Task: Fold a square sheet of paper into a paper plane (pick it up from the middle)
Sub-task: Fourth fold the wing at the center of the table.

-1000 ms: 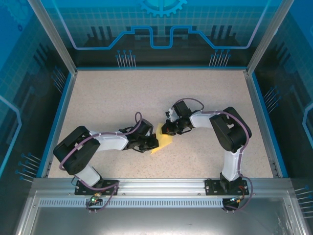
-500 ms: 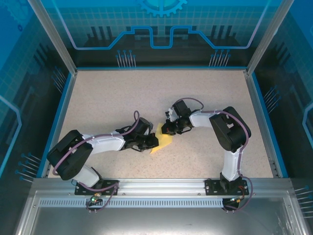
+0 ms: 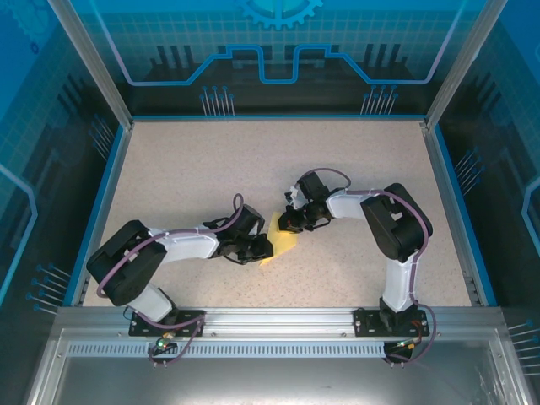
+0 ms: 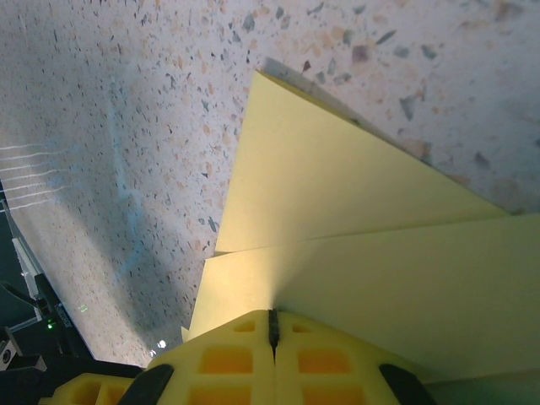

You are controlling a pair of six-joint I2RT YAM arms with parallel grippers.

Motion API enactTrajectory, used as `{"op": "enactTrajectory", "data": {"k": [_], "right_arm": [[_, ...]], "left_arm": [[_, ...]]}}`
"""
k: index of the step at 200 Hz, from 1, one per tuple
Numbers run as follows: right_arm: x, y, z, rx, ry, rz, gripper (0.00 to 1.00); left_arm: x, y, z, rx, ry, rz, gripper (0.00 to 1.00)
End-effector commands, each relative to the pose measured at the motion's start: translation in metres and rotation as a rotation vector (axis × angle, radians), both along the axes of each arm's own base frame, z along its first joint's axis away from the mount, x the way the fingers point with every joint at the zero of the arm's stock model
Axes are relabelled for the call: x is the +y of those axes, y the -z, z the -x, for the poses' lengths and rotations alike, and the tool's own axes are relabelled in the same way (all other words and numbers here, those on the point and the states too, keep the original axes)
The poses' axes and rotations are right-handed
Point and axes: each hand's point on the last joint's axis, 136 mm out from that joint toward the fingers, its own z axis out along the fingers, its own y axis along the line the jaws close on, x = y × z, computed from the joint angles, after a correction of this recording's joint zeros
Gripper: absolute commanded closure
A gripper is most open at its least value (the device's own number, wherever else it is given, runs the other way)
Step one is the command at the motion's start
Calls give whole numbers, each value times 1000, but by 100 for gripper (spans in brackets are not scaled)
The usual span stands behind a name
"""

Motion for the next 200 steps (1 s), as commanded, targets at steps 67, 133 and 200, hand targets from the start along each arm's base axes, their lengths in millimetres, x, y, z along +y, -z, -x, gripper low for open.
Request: {"op": "enactTrajectory", "data": {"k": [67,133,200], "right_arm": [[-16,36,15,73,3,117,98],[-18,37,15,76,7,126,98],[-19,41,17,84,5,140,98]], "left_arm": [[-13,-5,7,19,74,10,79],[0,1,6,8,50,-70,79],[7,-5,2,-27,30,-94,80]]}}
